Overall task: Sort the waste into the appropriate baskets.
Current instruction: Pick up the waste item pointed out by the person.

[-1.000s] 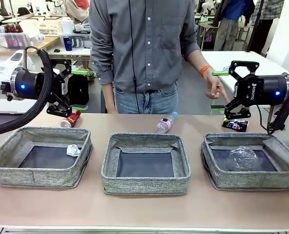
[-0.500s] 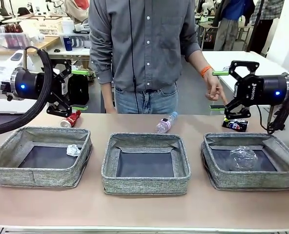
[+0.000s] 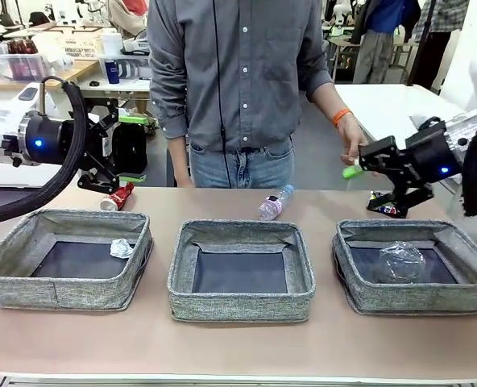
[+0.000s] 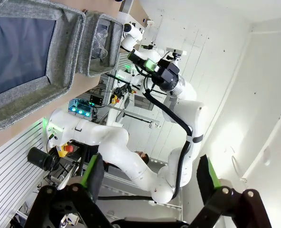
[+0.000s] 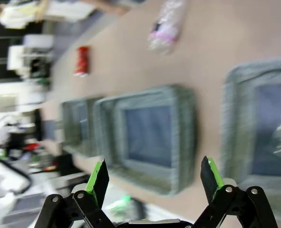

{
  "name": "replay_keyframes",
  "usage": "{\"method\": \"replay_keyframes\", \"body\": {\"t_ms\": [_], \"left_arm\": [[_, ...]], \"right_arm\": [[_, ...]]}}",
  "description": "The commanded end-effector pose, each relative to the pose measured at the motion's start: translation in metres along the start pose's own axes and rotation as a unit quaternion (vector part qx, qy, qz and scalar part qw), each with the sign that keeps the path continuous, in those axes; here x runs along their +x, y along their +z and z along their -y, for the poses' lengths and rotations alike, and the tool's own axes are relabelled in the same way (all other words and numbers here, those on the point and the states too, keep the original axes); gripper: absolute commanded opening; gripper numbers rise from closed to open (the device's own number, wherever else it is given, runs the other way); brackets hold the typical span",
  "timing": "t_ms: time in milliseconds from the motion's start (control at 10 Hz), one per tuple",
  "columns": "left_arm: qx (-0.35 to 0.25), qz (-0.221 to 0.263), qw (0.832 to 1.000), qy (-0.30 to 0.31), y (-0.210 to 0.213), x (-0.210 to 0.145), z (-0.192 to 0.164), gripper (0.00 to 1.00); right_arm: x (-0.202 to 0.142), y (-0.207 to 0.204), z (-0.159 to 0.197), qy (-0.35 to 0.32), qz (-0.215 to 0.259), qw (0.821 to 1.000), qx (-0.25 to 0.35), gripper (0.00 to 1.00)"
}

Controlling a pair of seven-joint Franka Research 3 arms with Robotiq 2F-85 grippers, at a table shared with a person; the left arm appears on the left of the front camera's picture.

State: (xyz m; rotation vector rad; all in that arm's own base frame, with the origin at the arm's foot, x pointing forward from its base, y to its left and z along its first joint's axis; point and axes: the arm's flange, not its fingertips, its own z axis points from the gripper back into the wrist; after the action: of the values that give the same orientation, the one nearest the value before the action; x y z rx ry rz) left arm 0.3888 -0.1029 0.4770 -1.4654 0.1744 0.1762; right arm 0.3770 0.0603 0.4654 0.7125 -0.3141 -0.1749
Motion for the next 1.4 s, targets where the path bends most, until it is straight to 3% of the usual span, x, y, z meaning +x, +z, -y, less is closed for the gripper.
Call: {"method": "replay_keyframes", "body": {"t_ms": [0, 100, 200, 300, 400, 500, 600, 700, 800, 900, 1000, 1200, 1300], "left_arm": [[0.004, 0.001, 1.000, 0.001, 0.000, -0.001, 0.001, 1.00], [0.004, 0.001, 1.000, 0.001, 0.000, -0.001, 0.001, 1.00], [0.004, 0.001, 1.000, 0.001, 0.000, -0.001, 0.001, 1.00], [0.004, 0.001, 1.000, 0.001, 0.000, -0.001, 0.001, 1.00], [0.004, 0.001, 1.000, 0.001, 0.000, -0.001, 0.001, 1.00], [0.004, 0.001, 1.000, 0.001, 0.000, -0.001, 0.001, 1.00], [0.004, 0.001, 1.000, 0.001, 0.000, -0.001, 0.001, 1.00], [0.004, 0.001, 1.000, 0.001, 0.000, -0.001, 0.001, 1.00], [0.004, 0.001, 1.000, 0.001, 0.000, -0.001, 0.001, 1.00], [0.004, 0.001, 1.000, 0.001, 0.000, -0.001, 0.001, 1.00], [0.004, 0.001, 1.000, 0.001, 0.000, -0.001, 0.001, 1.00], [0.004, 0.001, 1.000, 0.001, 0.000, -0.001, 0.001, 1.00], [0.004, 0.001, 1.000, 0.001, 0.000, -0.001, 0.001, 1.00]], "right_arm": [[-0.002, 0.011, 0.007, 0.136, 0.077, 0.963, -0.218, 1.00], [-0.003, 0.022, 0.009, 0.155, 0.094, 0.947, -0.267, 1.00], [-0.006, 0.033, 0.008, 0.217, 0.100, 0.930, -0.281, 1.00], [-0.009, 0.045, 0.003, 0.341, 0.095, 0.906, -0.233, 1.00], [-0.011, 0.056, 0.000, 0.415, 0.058, 0.886, -0.196, 1.00], [-0.013, 0.071, 0.003, 0.487, -0.068, 0.860, -0.132, 1.00], [-0.011, 0.084, 0.016, 0.560, -0.190, 0.800, -0.104, 1.00], [0.004, 0.088, 0.023, 0.588, -0.204, 0.783, 0.002, 1.00], [0.021, 0.085, 0.030, 0.542, -0.222, 0.810, -0.005, 1.00], [0.032, 0.079, 0.032, 0.468, -0.203, 0.856, -0.084, 1.00], [-0.008, 0.072, 0.026, 0.504, -0.123, 0.852, -0.073, 1.00], [-0.008, 0.072, 0.026, 0.504, -0.123, 0.852, -0.073, 1.00], [0.007, 0.073, 0.039, 0.498, -0.157, 0.851, -0.057, 1.00]]}}
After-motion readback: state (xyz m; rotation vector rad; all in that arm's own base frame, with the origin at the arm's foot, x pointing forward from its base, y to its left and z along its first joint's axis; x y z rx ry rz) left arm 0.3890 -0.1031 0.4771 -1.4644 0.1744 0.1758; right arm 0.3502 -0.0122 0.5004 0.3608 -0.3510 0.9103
